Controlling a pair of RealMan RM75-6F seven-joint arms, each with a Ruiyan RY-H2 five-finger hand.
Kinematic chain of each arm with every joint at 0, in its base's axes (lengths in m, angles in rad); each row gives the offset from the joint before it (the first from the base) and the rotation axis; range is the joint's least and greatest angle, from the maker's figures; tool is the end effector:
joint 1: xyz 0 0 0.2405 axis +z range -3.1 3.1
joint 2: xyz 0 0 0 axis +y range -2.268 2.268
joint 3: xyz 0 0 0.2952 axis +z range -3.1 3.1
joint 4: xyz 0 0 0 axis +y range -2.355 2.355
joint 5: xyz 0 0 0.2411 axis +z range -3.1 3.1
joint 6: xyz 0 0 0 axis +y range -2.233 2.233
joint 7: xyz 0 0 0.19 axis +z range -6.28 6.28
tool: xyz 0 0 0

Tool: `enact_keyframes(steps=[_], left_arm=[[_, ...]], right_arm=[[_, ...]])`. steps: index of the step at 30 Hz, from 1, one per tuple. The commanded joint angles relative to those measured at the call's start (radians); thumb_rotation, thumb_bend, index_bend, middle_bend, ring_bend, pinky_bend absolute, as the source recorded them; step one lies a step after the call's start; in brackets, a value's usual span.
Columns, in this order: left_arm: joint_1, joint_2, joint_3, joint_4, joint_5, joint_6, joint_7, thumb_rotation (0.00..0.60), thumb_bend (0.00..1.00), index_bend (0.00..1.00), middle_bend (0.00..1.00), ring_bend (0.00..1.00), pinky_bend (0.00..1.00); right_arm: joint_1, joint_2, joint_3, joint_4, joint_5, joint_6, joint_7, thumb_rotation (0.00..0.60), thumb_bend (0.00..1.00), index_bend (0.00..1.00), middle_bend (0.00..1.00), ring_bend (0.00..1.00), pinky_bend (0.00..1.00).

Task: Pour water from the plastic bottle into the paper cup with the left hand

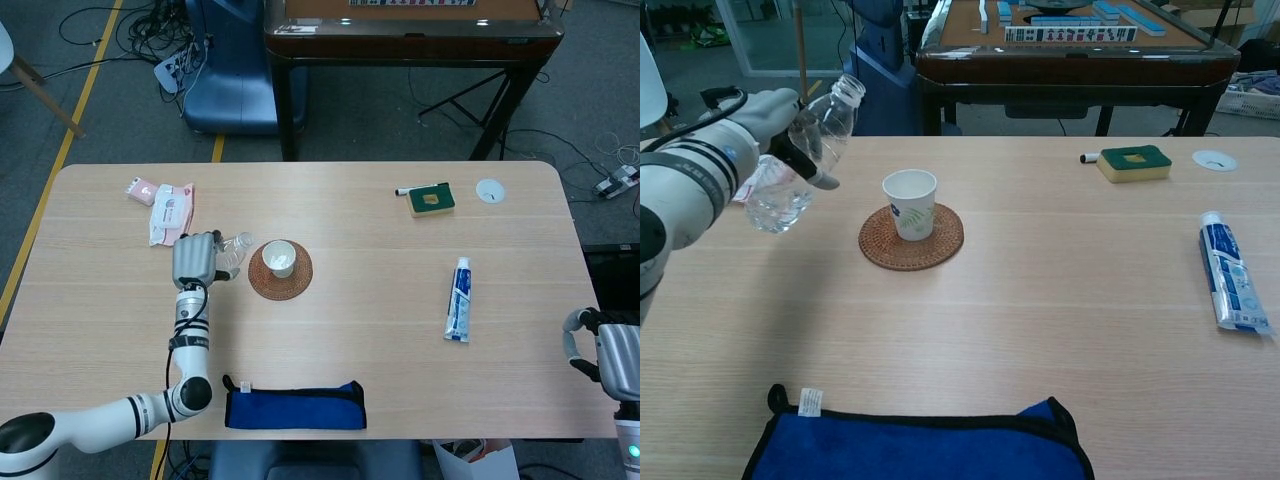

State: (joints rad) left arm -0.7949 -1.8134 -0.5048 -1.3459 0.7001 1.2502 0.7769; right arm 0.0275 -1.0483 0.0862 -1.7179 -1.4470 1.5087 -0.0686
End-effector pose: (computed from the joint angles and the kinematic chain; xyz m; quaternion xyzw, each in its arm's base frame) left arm -0.1452 0.4746 -0.0474 -0.5656 -0.4379 -0.3554 0.6017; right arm -0.3559 -0.2192 0.1760 0.5642 -0.3885 0.3717 0.6266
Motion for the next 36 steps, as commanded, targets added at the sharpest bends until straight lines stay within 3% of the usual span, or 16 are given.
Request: enact_keyframes(steps=[1,13,22,36], left_arm=[[0.064,0.056,-0.002,-0.090,0.009,-0.036,-0.142,0.600,0.21,0.72,0.85,0.47,0.32],[0.171,0.126,0.031,-0.127,0.129,-0.104,-0.530,0.600,0.22,0.72,0.84,0.47,0.32],[0.222,0.096,0.080,-0.001,0.240,-0.136,-0.801,0.600,0.25,0.72,0.85,0.47,0.32],[0.242,0.007,0.147,0.212,0.430,-0.091,-1.067,0.600,0.25,0.69,0.84,0.47,0.32]], right_arm=[[0.000,-0.001,0.000,0.001,0.002,0.000,-0.001,0.600,0.46,0.56,0.52,0.47,0.46],[0.000,-0.007,-0.003,0.004,0.002,-0.002,-0.014,0.600,0.46,0.56,0.52,0.47,0.46],[0.004,-0.014,-0.005,0.010,0.009,-0.014,-0.022,0.600,0.46,0.56,0.52,0.47,0.46],[0.003,-0.014,-0.006,0.011,0.009,-0.012,-0.023,0.600,0.46,0.56,0.52,0.47,0.46]])
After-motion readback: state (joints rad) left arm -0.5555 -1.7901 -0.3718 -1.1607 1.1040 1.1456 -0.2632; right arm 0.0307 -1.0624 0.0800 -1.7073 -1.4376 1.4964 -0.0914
